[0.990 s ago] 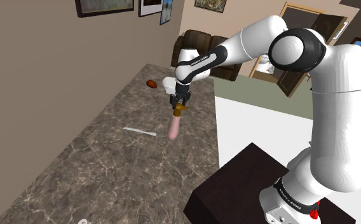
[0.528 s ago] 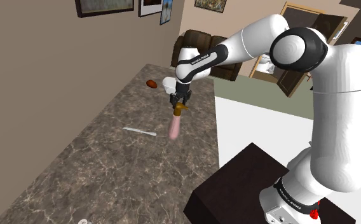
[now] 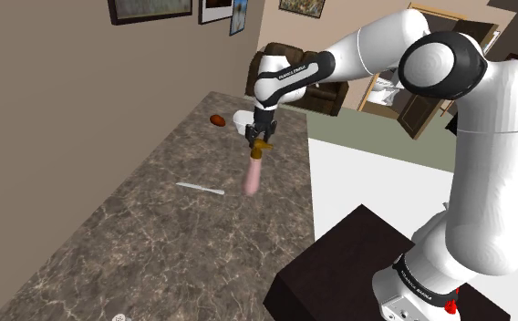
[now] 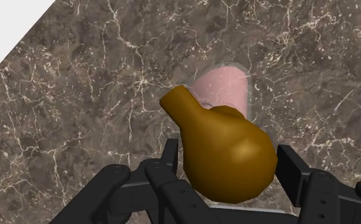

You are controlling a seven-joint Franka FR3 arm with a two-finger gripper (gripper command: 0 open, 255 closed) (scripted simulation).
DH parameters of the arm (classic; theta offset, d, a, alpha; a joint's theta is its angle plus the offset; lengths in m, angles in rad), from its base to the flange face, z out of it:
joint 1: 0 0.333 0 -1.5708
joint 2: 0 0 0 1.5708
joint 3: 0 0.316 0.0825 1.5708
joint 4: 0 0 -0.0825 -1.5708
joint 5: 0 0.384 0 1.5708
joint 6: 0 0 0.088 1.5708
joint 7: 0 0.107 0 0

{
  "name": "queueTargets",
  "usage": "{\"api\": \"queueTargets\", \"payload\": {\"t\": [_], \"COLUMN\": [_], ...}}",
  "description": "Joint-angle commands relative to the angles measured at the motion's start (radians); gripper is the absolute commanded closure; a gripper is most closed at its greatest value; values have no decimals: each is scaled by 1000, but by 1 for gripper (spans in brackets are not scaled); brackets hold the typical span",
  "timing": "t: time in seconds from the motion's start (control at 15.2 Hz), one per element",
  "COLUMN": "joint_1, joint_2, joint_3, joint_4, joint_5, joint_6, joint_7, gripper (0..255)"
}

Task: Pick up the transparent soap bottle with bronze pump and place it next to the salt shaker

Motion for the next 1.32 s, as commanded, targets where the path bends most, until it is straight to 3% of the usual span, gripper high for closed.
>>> {"api": "queueTargets", "payload": {"t": [0.0,1.25], "joint_1": [-1,-2], "joint_2": [-16,-127], "joint_3": [0,2], "joint_4": [4,100], "joint_5": [1,4], "joint_6": [-20,-227], "joint_7": [-2,-5], "gripper": [255,255]}}
